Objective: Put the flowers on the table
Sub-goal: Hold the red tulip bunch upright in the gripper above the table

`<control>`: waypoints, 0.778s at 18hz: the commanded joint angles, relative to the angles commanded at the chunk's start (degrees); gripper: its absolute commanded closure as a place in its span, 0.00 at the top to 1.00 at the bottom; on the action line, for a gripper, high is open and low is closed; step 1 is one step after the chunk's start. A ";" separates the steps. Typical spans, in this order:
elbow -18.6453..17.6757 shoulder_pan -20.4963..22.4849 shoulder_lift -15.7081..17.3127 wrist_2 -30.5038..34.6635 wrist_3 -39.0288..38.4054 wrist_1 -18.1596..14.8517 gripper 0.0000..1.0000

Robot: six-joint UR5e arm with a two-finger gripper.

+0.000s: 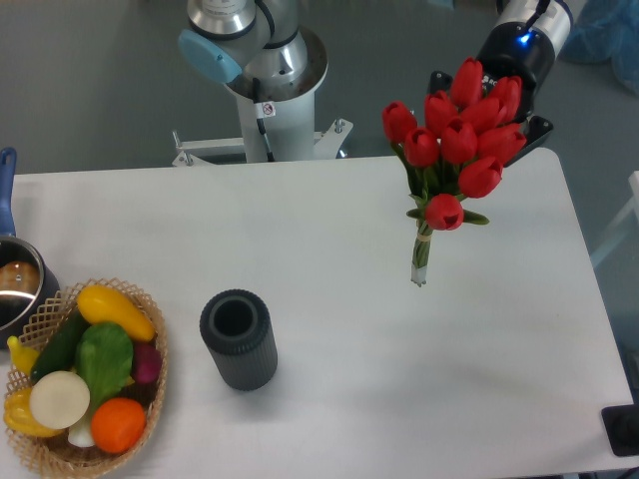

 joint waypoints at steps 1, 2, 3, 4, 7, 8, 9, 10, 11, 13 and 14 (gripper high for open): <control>-0.09 -0.17 0.09 0.17 0.09 0.09 0.40; -0.44 -0.35 0.26 0.35 0.26 0.09 0.40; -0.35 -0.44 0.18 0.79 0.26 0.09 0.40; 0.00 -0.44 0.18 1.23 0.18 0.09 0.40; 0.09 -0.53 0.18 1.41 0.09 0.00 0.40; 0.09 -0.53 0.18 1.49 0.09 0.00 0.40; 0.09 -0.53 0.26 1.58 0.09 0.00 0.40; 0.17 -0.53 0.35 2.37 0.09 0.00 0.40; 0.35 -0.61 0.61 4.11 0.00 0.00 0.40; 0.53 -0.88 1.05 7.98 0.00 0.00 0.40; 0.53 -0.97 1.49 9.30 0.00 0.00 0.40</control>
